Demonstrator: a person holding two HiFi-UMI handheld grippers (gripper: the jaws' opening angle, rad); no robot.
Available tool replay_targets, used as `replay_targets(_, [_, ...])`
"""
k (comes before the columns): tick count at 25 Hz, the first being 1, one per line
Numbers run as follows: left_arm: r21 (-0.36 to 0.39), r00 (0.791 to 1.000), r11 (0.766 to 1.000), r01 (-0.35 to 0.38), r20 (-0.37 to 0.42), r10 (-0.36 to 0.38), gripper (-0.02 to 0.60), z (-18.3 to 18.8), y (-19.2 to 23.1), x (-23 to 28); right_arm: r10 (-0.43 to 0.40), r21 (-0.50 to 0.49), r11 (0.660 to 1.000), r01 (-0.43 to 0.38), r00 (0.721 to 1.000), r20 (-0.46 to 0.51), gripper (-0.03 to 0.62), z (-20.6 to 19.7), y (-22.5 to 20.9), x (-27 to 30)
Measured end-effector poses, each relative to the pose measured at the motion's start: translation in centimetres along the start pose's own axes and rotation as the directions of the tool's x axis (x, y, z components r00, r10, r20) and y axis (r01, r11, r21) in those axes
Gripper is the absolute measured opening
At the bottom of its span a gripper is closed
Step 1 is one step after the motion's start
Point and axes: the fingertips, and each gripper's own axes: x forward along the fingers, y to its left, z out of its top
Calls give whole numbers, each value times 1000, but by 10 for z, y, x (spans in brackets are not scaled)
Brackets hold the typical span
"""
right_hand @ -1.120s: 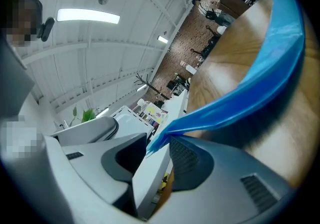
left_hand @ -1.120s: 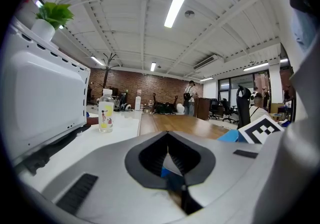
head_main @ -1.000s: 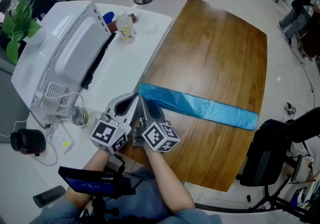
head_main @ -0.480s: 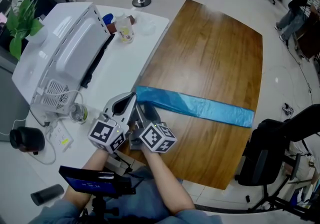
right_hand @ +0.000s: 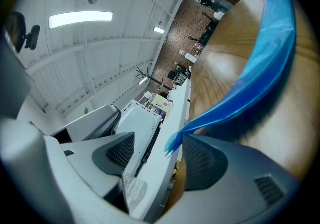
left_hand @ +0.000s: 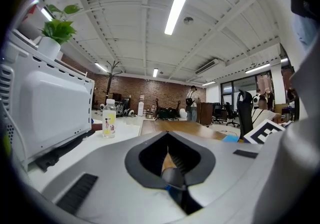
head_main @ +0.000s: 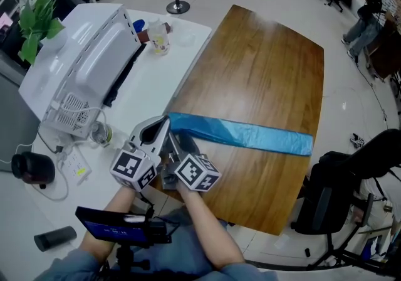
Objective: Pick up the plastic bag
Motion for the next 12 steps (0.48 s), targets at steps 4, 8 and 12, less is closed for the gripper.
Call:
replay_targets(4, [6,1000,1000,-5,7,5,6,4,-5,-7,-3,68,998,5,999,-34,308,-1,-2,0])
replay_targets(8, [6,1000,1000,-8,13,8,6,7,-9,-12,-12,34,999,13,999,-50,308,-7,0,-14])
replay_targets(12, [2,1000,1000,-10,23,10,6,10,-14,-16,-9,12,1000,9,999,-47,308,-9,4,-27])
